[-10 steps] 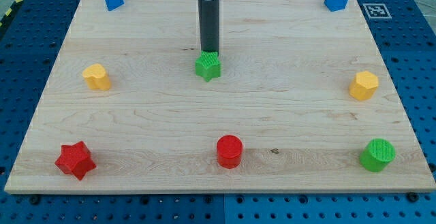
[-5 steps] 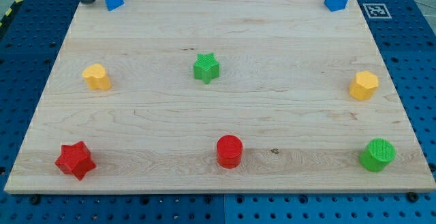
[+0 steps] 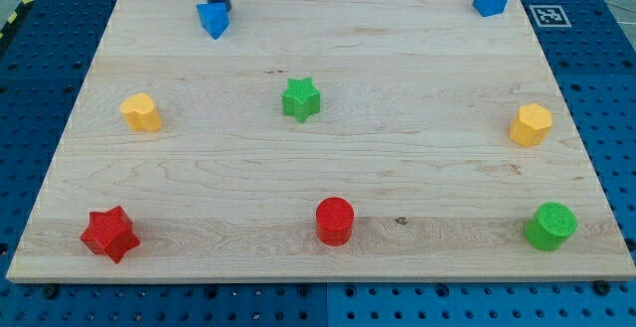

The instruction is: Push the blue triangle into the green star

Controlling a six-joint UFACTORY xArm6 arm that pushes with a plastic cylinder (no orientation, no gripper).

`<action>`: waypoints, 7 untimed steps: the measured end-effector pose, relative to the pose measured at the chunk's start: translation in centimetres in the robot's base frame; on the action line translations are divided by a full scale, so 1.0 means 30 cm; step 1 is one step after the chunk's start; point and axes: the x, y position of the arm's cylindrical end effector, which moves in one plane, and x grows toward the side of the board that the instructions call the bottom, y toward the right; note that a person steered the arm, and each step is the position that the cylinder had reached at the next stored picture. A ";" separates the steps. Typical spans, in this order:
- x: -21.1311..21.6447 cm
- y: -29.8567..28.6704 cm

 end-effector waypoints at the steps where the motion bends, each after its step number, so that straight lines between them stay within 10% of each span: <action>1: 0.068 -0.004; 7: 0.211 -0.288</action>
